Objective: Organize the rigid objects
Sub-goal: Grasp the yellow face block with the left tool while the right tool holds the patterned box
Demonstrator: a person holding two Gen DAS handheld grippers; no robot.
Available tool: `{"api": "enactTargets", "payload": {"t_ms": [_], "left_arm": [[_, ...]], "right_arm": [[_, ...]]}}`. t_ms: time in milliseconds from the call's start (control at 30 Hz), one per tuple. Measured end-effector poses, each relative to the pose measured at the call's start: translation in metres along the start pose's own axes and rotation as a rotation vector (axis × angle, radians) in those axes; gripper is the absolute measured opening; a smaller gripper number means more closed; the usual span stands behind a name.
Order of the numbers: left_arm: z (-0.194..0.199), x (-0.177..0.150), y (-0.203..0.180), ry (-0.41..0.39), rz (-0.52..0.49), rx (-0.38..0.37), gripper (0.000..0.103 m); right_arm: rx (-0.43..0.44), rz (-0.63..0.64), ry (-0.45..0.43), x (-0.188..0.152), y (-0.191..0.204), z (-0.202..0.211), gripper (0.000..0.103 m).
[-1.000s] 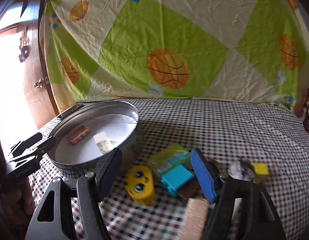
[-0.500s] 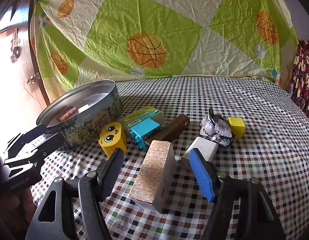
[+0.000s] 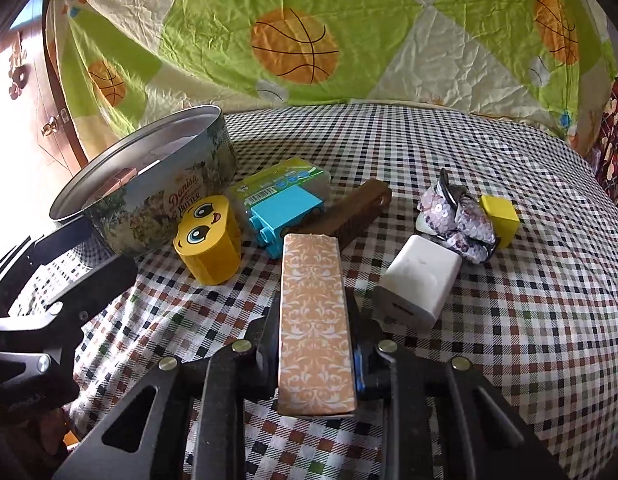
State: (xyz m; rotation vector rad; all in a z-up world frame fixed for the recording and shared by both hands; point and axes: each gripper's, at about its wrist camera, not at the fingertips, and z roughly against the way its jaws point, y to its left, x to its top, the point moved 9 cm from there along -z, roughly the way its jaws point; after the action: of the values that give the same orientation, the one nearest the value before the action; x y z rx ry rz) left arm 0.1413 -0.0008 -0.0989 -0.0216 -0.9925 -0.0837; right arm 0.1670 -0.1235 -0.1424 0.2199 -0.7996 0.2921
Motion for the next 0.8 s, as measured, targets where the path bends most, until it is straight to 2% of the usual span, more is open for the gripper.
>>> {"api": "enactTargets", "payload": {"t_ms": [167, 333, 467, 633, 800], "left_arm": [[-0.014, 0.001, -0.016, 0.048, -0.017, -0.035, 0.07], [-0.033, 0.001, -0.029, 0.115, -0.001, -0.067, 0.069], [-0.048, 0.004, -0.029, 0.147, 0.022, -0.061, 0.069], [-0.067, -0.004, -0.022, 0.252, 0.092, -0.078, 0.069], [-0.071, -0.007, -0.019, 0.281, 0.131, -0.075, 0.069]], "right_arm": [[-0.034, -0.013, -0.031, 0.008, -0.02, 0.0, 0.028], [-0.034, -0.017, -0.055, 0.009, -0.021, 0.0, 0.028], [-0.026, -0.022, -0.069, 0.008, -0.022, 0.001, 0.028], [-0.018, -0.034, -0.082, 0.007, -0.022, 0.001, 0.028], [-0.026, -0.032, -0.082, 0.006, -0.022, 0.0, 0.028]]}}
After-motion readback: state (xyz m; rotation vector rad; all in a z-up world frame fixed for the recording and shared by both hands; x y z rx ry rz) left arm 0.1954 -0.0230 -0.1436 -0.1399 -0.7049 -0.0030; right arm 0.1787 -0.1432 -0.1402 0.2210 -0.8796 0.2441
